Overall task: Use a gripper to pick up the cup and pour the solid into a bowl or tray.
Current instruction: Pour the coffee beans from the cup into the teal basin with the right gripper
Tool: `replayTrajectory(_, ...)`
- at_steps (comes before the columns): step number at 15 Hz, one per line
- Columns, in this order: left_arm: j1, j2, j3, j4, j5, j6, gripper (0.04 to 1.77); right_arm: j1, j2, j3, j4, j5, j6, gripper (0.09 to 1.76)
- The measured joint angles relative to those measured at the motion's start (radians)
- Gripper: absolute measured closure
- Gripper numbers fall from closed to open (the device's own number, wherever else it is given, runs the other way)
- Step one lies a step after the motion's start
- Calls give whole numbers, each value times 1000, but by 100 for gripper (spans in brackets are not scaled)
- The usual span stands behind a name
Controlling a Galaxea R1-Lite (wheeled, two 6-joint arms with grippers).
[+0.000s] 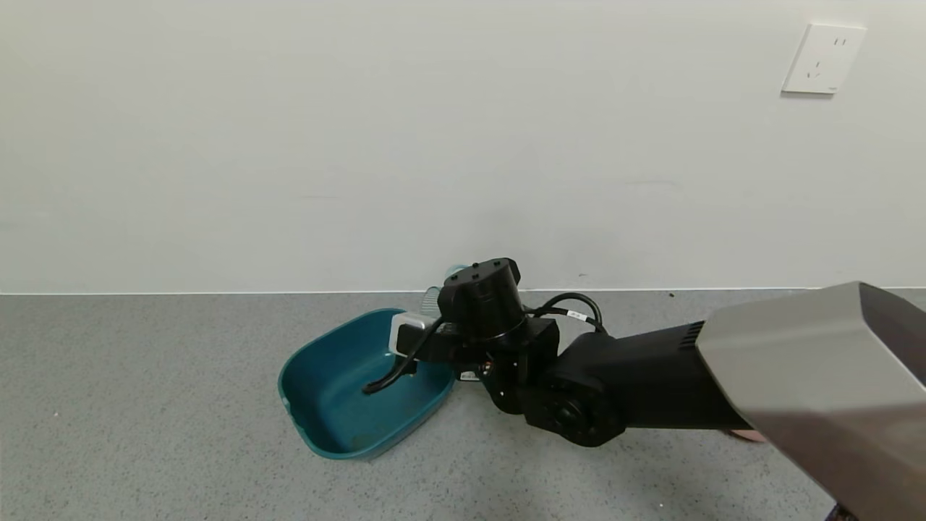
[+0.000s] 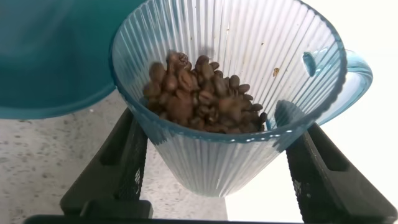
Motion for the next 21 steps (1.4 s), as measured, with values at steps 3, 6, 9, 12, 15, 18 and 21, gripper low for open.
replayTrajectory(3, 0, 0, 0, 0, 0, 0, 6, 1, 21, -28, 0, -3, -61, 51)
replayTrajectory(6, 0, 0, 0, 0, 0, 0, 6, 1, 33, -49, -2, -9, -159, 51)
replayTrajectory(9, 0, 0, 0, 0, 0, 0, 6, 0, 36, -53, -4, -36, -231, 51)
replayTrajectory(12, 0, 0, 0, 0, 0, 0, 6, 2, 37, -56, -4, -37, -285, 51)
replayTrajectory(15, 0, 0, 0, 0, 0, 0, 6, 10, 37, -56, -4, -39, -346, 51)
replayTrajectory(18, 0, 0, 0, 0, 0, 0, 6, 31, 39, -56, -4, -76, -400, 51)
replayTrajectory(21, 0, 0, 0, 0, 0, 0, 6, 50, 40, -56, -5, -99, -446, 51)
